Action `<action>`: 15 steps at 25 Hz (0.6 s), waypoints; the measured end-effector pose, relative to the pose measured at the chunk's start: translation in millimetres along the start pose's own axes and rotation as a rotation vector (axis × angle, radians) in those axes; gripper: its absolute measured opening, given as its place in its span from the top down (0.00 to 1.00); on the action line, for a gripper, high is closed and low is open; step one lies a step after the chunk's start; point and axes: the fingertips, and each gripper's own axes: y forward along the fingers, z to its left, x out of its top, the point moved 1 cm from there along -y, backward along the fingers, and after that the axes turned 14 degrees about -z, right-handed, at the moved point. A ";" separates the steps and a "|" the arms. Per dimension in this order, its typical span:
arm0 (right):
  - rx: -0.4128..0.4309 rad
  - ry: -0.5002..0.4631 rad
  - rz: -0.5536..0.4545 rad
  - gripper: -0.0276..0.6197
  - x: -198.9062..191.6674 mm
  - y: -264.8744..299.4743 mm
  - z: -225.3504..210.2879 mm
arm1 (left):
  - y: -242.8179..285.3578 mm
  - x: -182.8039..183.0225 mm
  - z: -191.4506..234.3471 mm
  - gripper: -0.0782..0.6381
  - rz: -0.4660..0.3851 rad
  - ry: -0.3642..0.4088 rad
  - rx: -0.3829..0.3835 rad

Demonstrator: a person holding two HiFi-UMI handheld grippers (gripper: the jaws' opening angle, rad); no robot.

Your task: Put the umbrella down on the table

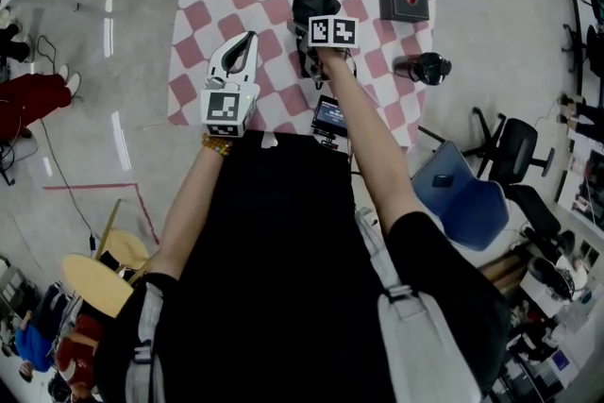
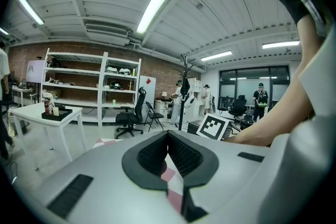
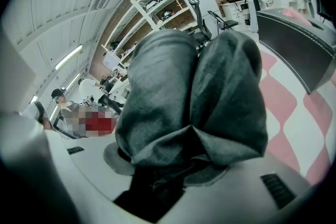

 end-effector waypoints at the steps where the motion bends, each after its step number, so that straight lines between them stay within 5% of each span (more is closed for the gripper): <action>1: 0.000 0.000 0.005 0.64 -0.8 0.4 0.3 | 0.1 1.0 1.4 0.87 -0.001 0.001 0.003; 15: -0.003 0.022 0.047 0.63 -11.1 11.1 -1.7 | -5.7 5.7 15.8 0.87 -0.041 0.002 0.031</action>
